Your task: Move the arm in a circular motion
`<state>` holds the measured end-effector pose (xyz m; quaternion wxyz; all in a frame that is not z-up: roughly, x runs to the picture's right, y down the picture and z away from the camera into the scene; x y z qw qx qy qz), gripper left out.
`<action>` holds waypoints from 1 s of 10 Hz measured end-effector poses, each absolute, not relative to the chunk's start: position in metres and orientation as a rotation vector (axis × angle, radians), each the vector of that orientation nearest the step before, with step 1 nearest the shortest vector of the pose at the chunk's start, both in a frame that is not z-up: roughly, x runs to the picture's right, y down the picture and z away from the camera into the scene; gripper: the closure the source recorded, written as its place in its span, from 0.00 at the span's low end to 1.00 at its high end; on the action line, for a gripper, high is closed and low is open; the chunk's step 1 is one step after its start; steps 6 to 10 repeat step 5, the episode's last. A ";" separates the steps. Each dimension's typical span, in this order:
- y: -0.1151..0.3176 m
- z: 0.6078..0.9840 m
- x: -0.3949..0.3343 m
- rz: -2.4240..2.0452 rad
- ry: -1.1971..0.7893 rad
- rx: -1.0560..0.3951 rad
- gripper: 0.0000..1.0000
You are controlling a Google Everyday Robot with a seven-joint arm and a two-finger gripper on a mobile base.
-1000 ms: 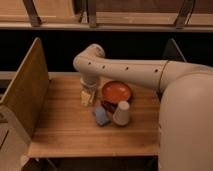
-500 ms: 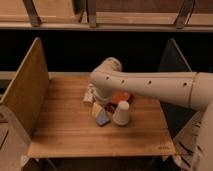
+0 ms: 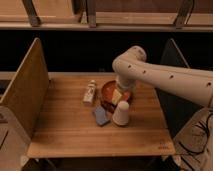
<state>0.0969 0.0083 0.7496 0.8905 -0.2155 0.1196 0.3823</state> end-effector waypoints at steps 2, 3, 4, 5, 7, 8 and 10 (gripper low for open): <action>-0.017 0.766 0.071 0.735 0.241 -0.448 0.20; -0.026 0.774 0.044 0.695 0.219 -0.467 0.20; -0.026 0.778 0.029 0.678 0.206 -0.489 0.20; -0.024 0.779 0.015 0.670 0.194 -0.508 0.20; -0.024 0.779 0.015 0.670 0.194 -0.508 0.20; -0.024 0.779 0.015 0.670 0.194 -0.508 0.20; -0.024 0.779 0.015 0.670 0.194 -0.508 0.20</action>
